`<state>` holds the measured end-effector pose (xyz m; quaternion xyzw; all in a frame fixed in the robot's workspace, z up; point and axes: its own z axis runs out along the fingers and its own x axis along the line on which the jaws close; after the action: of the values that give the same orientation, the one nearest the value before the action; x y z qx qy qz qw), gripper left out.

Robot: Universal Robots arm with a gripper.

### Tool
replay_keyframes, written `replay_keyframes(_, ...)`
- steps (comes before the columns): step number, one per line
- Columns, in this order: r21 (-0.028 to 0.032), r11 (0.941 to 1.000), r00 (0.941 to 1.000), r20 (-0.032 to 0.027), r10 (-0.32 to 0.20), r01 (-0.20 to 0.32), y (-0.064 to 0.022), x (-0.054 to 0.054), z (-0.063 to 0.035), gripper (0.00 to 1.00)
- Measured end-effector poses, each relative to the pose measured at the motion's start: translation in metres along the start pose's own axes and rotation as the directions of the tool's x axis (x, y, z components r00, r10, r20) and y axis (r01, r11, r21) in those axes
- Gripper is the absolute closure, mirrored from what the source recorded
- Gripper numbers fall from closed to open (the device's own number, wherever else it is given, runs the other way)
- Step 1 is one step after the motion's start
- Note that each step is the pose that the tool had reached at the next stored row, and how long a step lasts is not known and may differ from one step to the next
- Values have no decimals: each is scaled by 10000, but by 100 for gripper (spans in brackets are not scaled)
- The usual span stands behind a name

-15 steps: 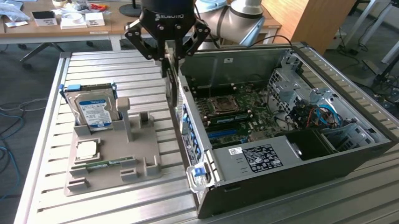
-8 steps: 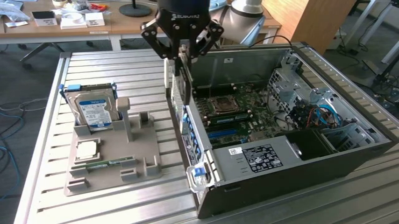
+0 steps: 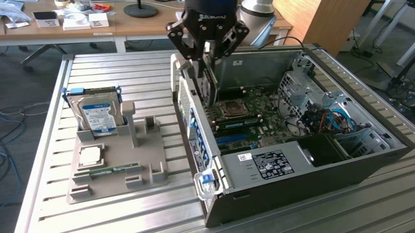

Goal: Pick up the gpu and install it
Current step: 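Pick up the gpu and move the gpu toward the slot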

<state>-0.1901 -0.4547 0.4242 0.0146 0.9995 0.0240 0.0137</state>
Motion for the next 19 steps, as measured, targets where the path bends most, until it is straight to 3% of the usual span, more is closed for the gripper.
replay_keyframes(14, -3, 10000, 10000, 1, -1, 1, 15, -536, 15, 73)
replay_keyframes(19, -3, 10000, 10000, 1, 0, 0, 19, -682, 20, 73)
